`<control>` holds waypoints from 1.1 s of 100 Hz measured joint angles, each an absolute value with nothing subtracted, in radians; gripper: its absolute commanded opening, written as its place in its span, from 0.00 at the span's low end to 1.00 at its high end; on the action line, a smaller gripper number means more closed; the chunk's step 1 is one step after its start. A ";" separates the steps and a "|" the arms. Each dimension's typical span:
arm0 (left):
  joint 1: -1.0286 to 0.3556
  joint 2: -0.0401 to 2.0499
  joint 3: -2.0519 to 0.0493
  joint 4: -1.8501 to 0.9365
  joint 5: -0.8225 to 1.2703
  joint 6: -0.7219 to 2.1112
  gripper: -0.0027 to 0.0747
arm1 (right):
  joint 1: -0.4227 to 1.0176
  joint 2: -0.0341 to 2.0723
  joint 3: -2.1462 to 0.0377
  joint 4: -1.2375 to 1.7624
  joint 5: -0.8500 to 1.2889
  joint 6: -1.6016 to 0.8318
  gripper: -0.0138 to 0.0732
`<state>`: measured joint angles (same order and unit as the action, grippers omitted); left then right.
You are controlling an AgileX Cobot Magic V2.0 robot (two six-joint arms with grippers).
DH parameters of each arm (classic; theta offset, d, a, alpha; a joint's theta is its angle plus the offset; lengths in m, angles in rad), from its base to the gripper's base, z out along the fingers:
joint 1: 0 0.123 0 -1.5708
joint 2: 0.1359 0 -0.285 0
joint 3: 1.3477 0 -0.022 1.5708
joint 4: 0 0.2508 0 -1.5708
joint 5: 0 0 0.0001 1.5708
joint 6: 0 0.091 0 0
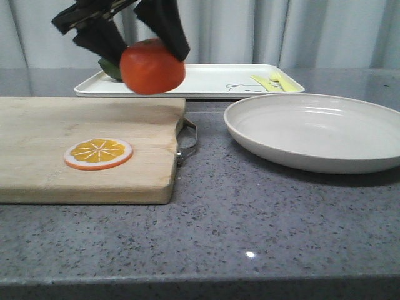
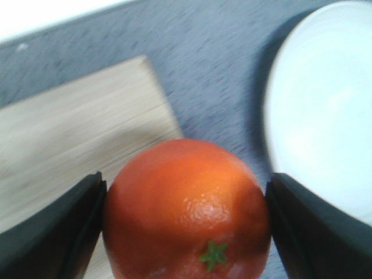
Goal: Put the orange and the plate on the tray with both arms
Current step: 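Lift the orange with the left gripper and carry it over the plate, then lower the orange onto the plate and open the left gripper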
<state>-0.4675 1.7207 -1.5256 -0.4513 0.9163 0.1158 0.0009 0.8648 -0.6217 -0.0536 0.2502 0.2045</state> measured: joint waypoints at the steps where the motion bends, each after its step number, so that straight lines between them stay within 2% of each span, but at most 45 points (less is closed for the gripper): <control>1: -0.474 1.723 -1.533 -0.453 0.916 0.118 0.53 | 0.001 0.865 -0.622 -0.054 0.250 0.205 0.09; 49: -0.737 1.984 -1.838 -0.466 0.922 0.120 0.53 | 0.001 0.865 -0.622 -0.054 0.250 0.205 0.09; 78: -0.772 2.053 -1.883 -0.468 0.927 0.120 0.55 | 0.001 0.865 -0.622 -0.054 0.250 0.205 0.09; 110: -0.772 2.053 -1.888 -0.467 0.927 0.120 0.75 | 0.001 0.865 -0.622 -0.054 0.250 0.205 0.09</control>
<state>-0.7723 2.0529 -1.8876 -0.4666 0.9266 0.1199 0.0009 0.8648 -0.6217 -0.0536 0.2502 0.2045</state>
